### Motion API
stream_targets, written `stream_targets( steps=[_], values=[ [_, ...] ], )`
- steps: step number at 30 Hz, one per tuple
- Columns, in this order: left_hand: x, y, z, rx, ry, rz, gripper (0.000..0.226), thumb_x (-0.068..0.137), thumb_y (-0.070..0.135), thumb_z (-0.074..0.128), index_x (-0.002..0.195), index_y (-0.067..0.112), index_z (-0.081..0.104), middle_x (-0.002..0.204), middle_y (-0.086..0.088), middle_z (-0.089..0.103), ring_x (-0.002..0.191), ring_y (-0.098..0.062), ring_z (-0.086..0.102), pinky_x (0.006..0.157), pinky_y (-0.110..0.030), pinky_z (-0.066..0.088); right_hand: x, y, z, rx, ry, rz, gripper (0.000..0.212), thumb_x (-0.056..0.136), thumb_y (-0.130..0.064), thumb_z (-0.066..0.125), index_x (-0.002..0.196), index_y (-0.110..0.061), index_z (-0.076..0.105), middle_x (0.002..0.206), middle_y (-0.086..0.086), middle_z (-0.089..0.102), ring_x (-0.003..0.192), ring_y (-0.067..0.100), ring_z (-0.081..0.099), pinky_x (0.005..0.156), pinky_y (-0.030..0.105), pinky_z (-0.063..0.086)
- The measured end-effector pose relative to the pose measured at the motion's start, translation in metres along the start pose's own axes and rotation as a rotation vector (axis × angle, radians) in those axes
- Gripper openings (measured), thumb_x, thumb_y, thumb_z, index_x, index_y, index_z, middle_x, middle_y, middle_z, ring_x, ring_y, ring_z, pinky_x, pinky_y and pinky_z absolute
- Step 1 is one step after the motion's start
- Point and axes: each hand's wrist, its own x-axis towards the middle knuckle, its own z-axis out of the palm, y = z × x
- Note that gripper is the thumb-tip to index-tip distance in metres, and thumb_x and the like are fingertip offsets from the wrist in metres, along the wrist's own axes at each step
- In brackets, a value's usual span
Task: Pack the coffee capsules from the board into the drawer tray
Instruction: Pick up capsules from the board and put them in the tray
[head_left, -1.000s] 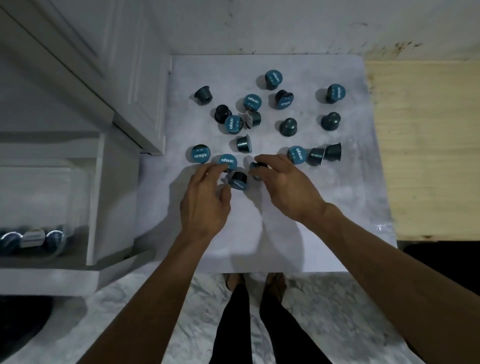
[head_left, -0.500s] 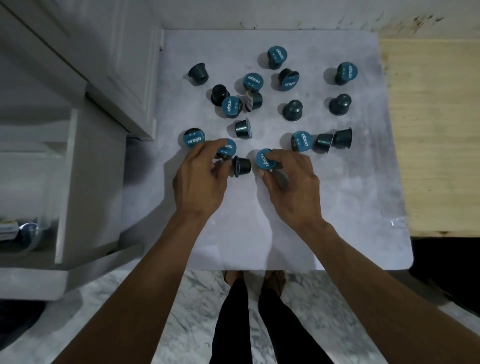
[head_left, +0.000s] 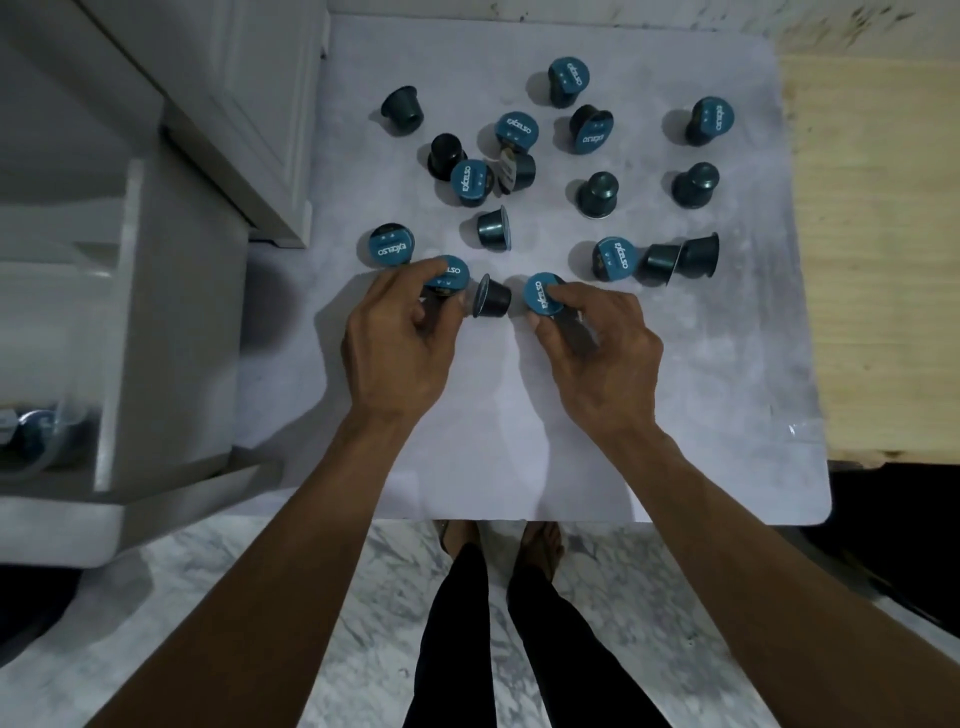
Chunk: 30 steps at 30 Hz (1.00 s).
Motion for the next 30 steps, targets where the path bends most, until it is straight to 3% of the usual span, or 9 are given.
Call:
stream_targets(
  steps=[3, 9, 13, 18, 20, 25, 30],
  values=[
    [-0.012, 0.004, -0.014, -0.061, 0.018, -0.011, 0.032, 0.088, 0.020, 0.070, 0.118, 0.011, 0.067, 0.099, -0.005, 0.068, 0.072, -0.013, 0.059, 0.067, -0.039, 0.058, -0.007, -0.007, -0.009, 0.052, 0.014, 0.033, 0.031, 0.078, -0.014, 0.082, 0.105, -0.003, 0.068, 0.102, 0.010, 0.071, 0.090, 0.028, 0.068, 0.084, 0.023, 0.053],
    [-0.035, 0.041, -0.062, -0.084, 0.096, 0.013, 0.029, 0.086, 0.021, 0.073, 0.114, 0.014, 0.069, 0.099, -0.001, 0.070, 0.067, -0.014, 0.060, 0.064, -0.038, 0.056, -0.011, -0.050, -0.045, 0.094, 0.036, 0.041, 0.029, 0.077, -0.018, 0.084, 0.103, -0.010, 0.072, 0.094, 0.003, 0.072, 0.073, 0.016, 0.063, 0.063, 0.016, 0.047],
    [-0.046, 0.072, -0.106, -0.118, 0.151, 0.027, 0.030, 0.083, 0.013, 0.076, 0.113, 0.013, 0.069, 0.098, 0.007, 0.067, 0.065, -0.009, 0.058, 0.062, -0.029, 0.054, -0.003, -0.095, -0.072, 0.188, 0.020, 0.079, 0.025, 0.079, -0.024, 0.082, 0.101, -0.017, 0.073, 0.094, -0.009, 0.068, 0.073, 0.009, 0.061, 0.062, 0.017, 0.048],
    [-0.051, 0.089, -0.181, -0.115, 0.204, 0.084, 0.031, 0.081, 0.009, 0.077, 0.111, 0.014, 0.070, 0.100, 0.011, 0.066, 0.065, -0.006, 0.058, 0.063, -0.012, 0.047, 0.010, -0.154, -0.081, 0.240, -0.009, 0.022, 0.027, 0.080, -0.030, 0.080, 0.102, -0.015, 0.074, 0.091, -0.002, 0.072, 0.071, 0.008, 0.062, 0.060, 0.021, 0.049],
    [-0.052, 0.084, -0.217, -0.097, 0.221, 0.083, 0.033, 0.081, 0.009, 0.077, 0.112, 0.016, 0.070, 0.099, 0.012, 0.065, 0.066, -0.005, 0.058, 0.061, -0.009, 0.045, 0.012, -0.184, -0.074, 0.275, -0.026, 0.010, 0.028, 0.080, -0.031, 0.080, 0.102, -0.015, 0.074, 0.090, -0.001, 0.072, 0.071, 0.009, 0.062, 0.060, 0.020, 0.049],
    [-0.058, 0.039, -0.313, -0.056, 0.227, 0.024, 0.033, 0.081, 0.013, 0.078, 0.110, 0.026, 0.069, 0.099, 0.010, 0.069, 0.069, -0.009, 0.061, 0.061, -0.016, 0.050, 0.004, -0.263, -0.034, 0.308, -0.125, -0.035, 0.025, 0.080, -0.033, 0.078, 0.103, -0.023, 0.072, 0.089, -0.006, 0.071, 0.074, 0.009, 0.063, 0.063, 0.029, 0.052],
    [-0.061, -0.035, -0.414, 0.055, 0.204, -0.045, 0.031, 0.079, 0.017, 0.080, 0.107, 0.027, 0.071, 0.082, 0.024, 0.061, 0.071, -0.005, 0.060, 0.058, -0.007, 0.044, -0.016, -0.334, 0.031, 0.301, -0.207, -0.070, 0.026, 0.078, -0.030, 0.081, 0.102, -0.023, 0.074, 0.091, -0.007, 0.073, 0.075, 0.011, 0.064, 0.059, 0.016, 0.048]
  ],
)
